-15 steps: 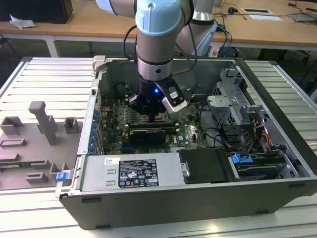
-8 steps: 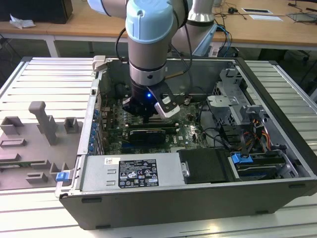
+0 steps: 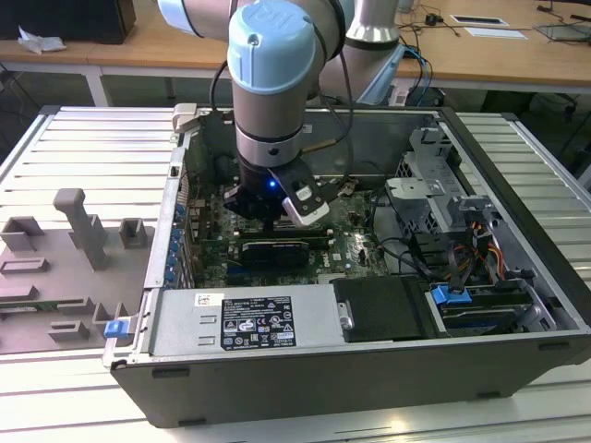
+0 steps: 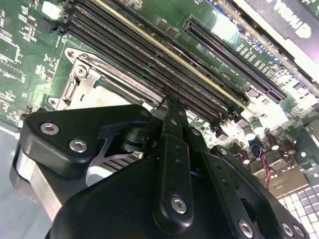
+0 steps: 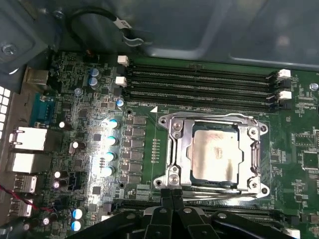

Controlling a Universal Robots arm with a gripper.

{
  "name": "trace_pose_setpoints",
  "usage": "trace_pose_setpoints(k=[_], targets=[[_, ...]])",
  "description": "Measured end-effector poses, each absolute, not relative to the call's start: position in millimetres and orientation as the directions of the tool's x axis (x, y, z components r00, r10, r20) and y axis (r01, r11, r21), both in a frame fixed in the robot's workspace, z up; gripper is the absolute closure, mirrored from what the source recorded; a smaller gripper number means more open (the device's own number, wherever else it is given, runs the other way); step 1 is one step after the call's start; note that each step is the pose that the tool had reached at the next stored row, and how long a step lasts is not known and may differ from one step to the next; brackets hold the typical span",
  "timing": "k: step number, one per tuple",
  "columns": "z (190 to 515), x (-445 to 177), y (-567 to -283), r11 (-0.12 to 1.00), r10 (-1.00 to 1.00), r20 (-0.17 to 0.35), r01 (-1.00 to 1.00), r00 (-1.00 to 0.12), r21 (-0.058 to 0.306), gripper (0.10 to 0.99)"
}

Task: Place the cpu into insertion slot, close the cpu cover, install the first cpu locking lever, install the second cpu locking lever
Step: 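Install the second cpu locking lever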

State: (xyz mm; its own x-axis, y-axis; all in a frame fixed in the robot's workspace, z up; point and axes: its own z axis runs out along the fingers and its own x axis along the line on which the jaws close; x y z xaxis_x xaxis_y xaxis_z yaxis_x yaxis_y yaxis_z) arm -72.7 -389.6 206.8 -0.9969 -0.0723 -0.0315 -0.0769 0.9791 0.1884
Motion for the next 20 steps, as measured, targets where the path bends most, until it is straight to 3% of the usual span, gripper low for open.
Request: trace_pose_setpoints(k=[13, 20], targets=[[200.4, -77.8, -392.0, 0.967, -0.073, -0.036, -0.079, -0.997, 0.241, 0.98], [197.4, -79.1, -392.1, 0.965, -0.073, -0.036, -0.08, -0.997, 0.249, 0.98]])
